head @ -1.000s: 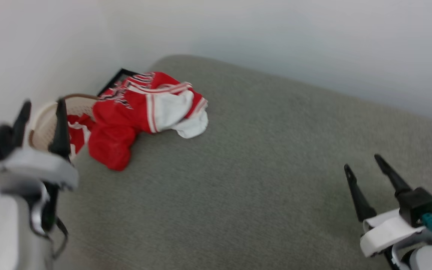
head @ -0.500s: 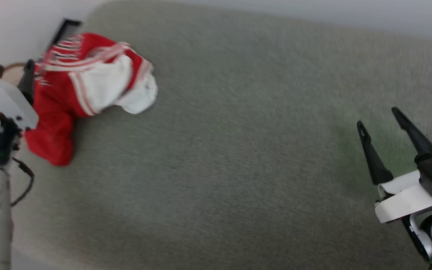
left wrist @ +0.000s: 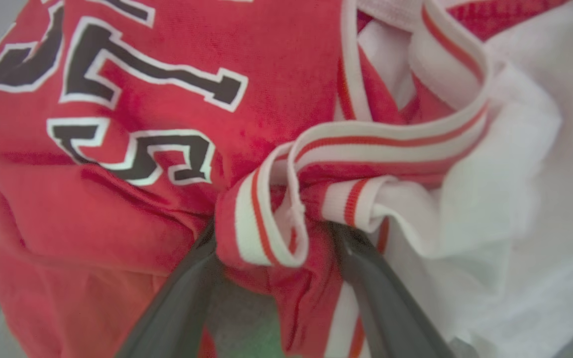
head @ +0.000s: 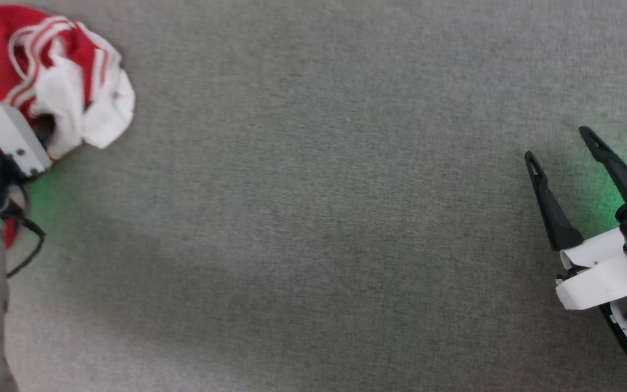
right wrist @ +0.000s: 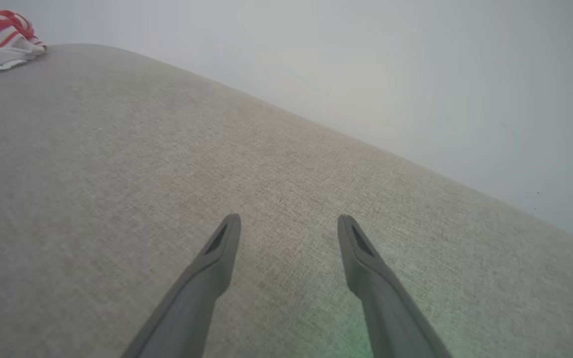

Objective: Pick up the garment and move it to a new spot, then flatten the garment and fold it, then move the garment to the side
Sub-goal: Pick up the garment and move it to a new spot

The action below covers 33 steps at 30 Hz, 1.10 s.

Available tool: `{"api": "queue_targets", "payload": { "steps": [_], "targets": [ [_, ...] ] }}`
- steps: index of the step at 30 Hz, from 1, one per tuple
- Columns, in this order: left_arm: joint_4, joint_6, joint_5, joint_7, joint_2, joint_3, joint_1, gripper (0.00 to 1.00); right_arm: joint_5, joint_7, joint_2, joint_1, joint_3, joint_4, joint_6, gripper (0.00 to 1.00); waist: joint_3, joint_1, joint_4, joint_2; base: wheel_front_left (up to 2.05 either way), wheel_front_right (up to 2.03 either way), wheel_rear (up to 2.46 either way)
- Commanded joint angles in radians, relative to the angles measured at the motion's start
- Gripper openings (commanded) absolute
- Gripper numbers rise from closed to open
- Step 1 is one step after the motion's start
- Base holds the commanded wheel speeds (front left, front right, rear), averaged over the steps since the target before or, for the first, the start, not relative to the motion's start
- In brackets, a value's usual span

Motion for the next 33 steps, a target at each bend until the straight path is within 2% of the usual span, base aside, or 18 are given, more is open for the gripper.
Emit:
{"api": "queue_targets", "payload": {
  "steps": [1,7,8,9,18,26,33],
  "targets": [
    [0.034,0.003,-0.003,0.001,-0.020,-0.007,-0.005,1.00,0.006,0.008,-0.007,-0.002,-0.002,-0.017,-0.001,1.00,0.043,0.0000,-0.032,0.0000,0.00,0.00,0.00],
    [0.128,0.014,-0.005,-0.012,-0.073,-0.023,-0.019,1.00,0.012,0.037,-0.019,0.013,-0.005,-0.054,-0.001,1.00,0.050,0.0000,-0.030,0.0000,0.00,0.00,0.00],
    [0.137,0.014,-0.013,-0.023,-0.082,-0.020,-0.024,0.22,0.013,0.039,-0.021,0.014,-0.006,-0.056,-0.001,1.00,0.048,0.0000,-0.027,0.0000,0.00,0.00,0.00],
    [0.147,0.016,-0.021,-0.028,-0.089,-0.015,-0.030,0.00,0.014,0.041,-0.022,0.016,-0.007,-0.057,-0.001,1.00,0.045,0.0000,-0.024,0.0000,0.00,0.00,0.00],
    [0.134,0.019,0.016,-0.129,-0.026,-0.042,-0.080,0.00,0.019,0.028,0.001,0.043,-0.006,-0.028,-0.001,1.00,-0.047,0.0000,0.004,0.0000,0.00,0.00,0.00],
    [0.007,-0.006,0.069,-0.225,0.051,-0.100,-0.152,0.00,0.029,-0.023,0.052,0.069,0.002,0.043,-0.001,1.00,-0.191,0.0000,0.030,0.0000,0.00,0.00,0.00],
    [-0.104,-0.025,0.091,-0.240,0.091,-0.151,-0.203,0.00,0.030,-0.058,0.090,0.083,0.002,0.088,-0.001,1.00,-0.270,0.0000,0.032,0.0000,0.00,0.00,0.00]
  ]
}}
